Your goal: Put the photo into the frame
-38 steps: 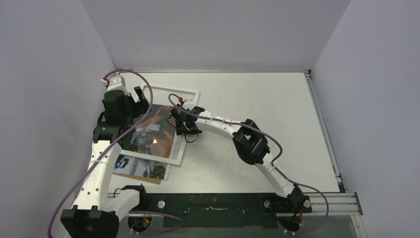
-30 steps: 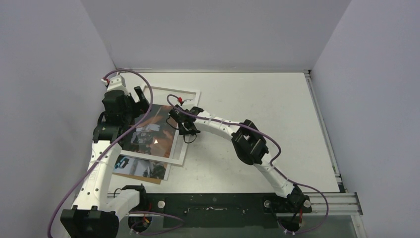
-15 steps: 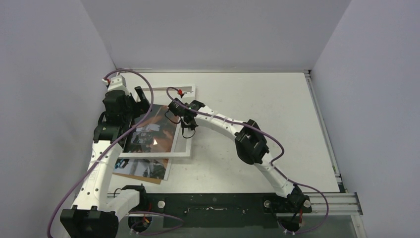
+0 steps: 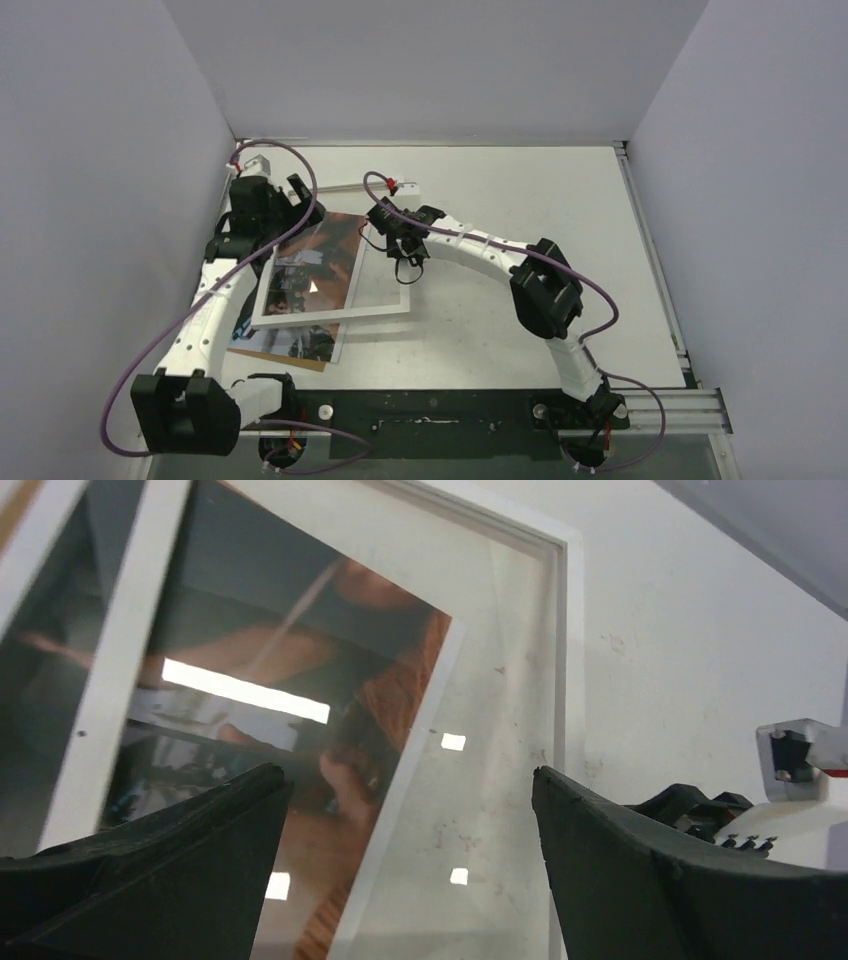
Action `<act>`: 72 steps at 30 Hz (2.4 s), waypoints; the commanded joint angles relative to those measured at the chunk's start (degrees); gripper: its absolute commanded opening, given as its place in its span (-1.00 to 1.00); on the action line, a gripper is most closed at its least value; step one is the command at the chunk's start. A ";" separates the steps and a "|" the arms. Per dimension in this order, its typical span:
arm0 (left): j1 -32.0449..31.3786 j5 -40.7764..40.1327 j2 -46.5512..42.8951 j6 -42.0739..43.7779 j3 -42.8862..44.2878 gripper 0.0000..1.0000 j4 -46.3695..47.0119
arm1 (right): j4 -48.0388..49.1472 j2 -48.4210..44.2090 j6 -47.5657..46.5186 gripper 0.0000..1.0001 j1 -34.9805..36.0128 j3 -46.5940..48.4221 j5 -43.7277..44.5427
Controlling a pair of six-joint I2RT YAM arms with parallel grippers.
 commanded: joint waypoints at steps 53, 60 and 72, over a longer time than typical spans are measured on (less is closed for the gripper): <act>-16.57 36.22 56.10 -17.84 31.24 0.15 10.25 | 21.55 -17.63 -2.69 -1.00 -0.96 -21.45 -2.83; -16.71 38.39 55.90 -17.82 31.38 -0.20 10.67 | 22.26 -18.21 -3.09 -1.00 -1.04 -21.81 -3.80; -16.23 39.97 54.30 -17.06 33.71 -1.00 10.47 | 25.85 -21.66 1.74 -0.65 -5.70 -26.49 -12.10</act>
